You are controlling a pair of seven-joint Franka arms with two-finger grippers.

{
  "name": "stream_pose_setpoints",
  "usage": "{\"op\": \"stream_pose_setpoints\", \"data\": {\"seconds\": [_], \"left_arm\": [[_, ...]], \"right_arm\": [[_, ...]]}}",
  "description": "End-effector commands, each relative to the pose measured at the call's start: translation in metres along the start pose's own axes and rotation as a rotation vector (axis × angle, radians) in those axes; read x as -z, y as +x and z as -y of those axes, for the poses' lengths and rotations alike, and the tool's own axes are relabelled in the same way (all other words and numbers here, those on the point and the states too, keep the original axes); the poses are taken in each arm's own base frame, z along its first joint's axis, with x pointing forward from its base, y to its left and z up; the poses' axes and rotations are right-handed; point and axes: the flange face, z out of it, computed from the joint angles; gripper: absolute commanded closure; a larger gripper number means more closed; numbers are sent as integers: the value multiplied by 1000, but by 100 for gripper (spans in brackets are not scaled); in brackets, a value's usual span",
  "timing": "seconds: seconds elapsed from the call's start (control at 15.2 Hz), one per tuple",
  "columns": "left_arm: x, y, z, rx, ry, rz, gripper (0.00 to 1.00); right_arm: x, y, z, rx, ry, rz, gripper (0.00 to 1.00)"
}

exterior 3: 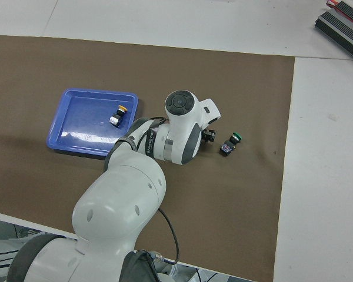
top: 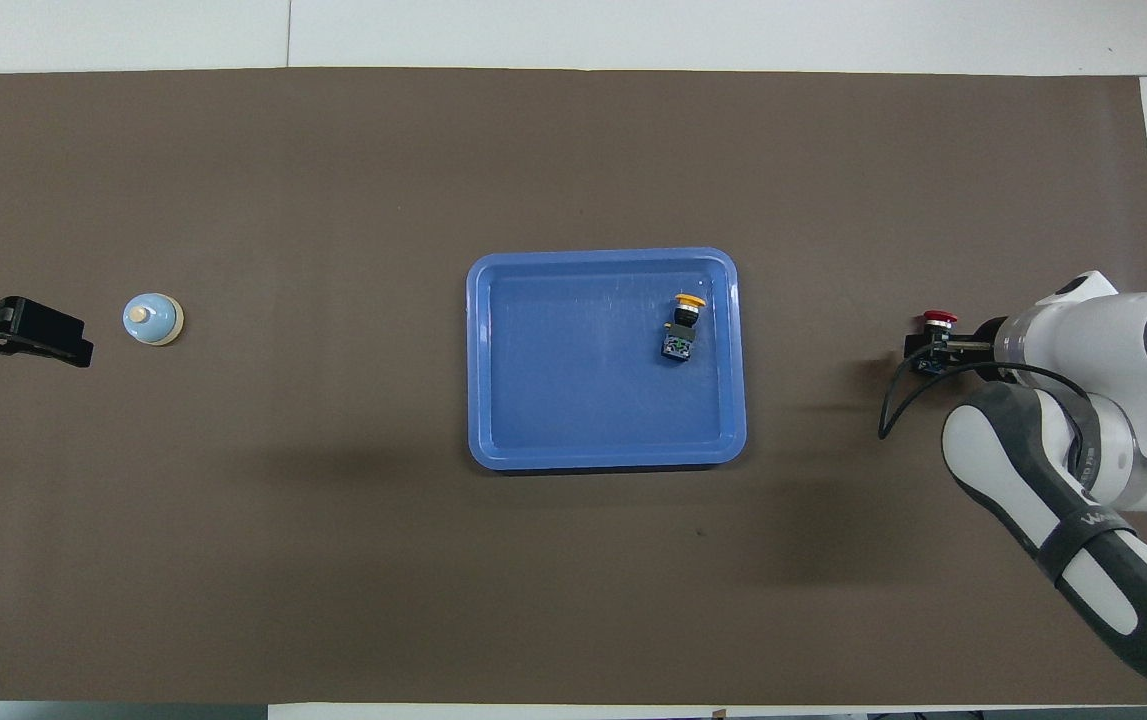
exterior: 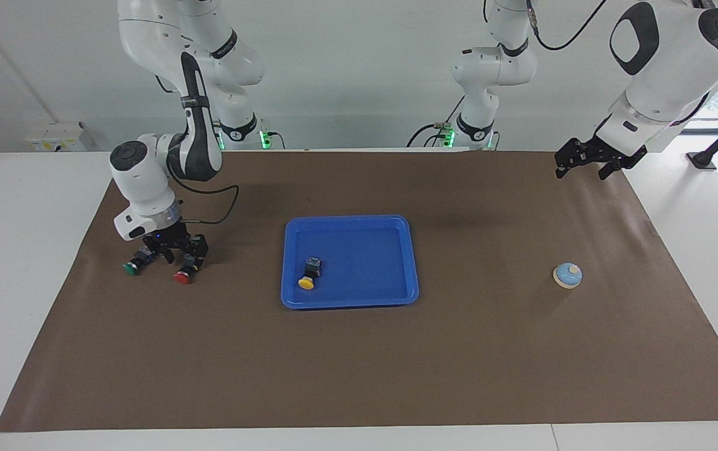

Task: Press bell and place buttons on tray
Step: 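Reach the right gripper to the red-capped button and grasp it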

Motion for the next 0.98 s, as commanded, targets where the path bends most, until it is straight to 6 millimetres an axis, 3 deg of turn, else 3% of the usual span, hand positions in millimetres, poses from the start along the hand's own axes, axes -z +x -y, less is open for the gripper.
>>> {"op": "stream_pose_setpoints", "data": {"seconds": [0.0, 0.07, 0.13, 0.26, 0.39, 0.59, 0.72, 0.92], "left_arm": [[5, -4, 2, 7, 11, -8, 0], [5, -4, 2, 7, 11, -8, 0], [5, -4, 2, 7, 11, -8, 0], [5, -4, 2, 6, 11, -8, 0], [5, -4, 2, 6, 11, -8, 0], [5, -4, 2, 6, 11, -8, 0], [5, -4, 2, 7, 11, -8, 0], [5, -4, 2, 6, 11, -8, 0]], "right_arm": [[2, -8, 1, 19, 10, -10, 87], [3, -7, 3, 12, 11, -1, 100], [7, -3, 9, 13, 13, 16, 100], [37, 20, 36, 32, 17, 63, 100], [66, 41, 71, 42, 18, 101, 100], [102, 58, 150, 54, 21, 103, 100], [115, 48, 203, 37, 18, 94, 100], [116, 15, 279, -6, 26, 89, 100]]}}
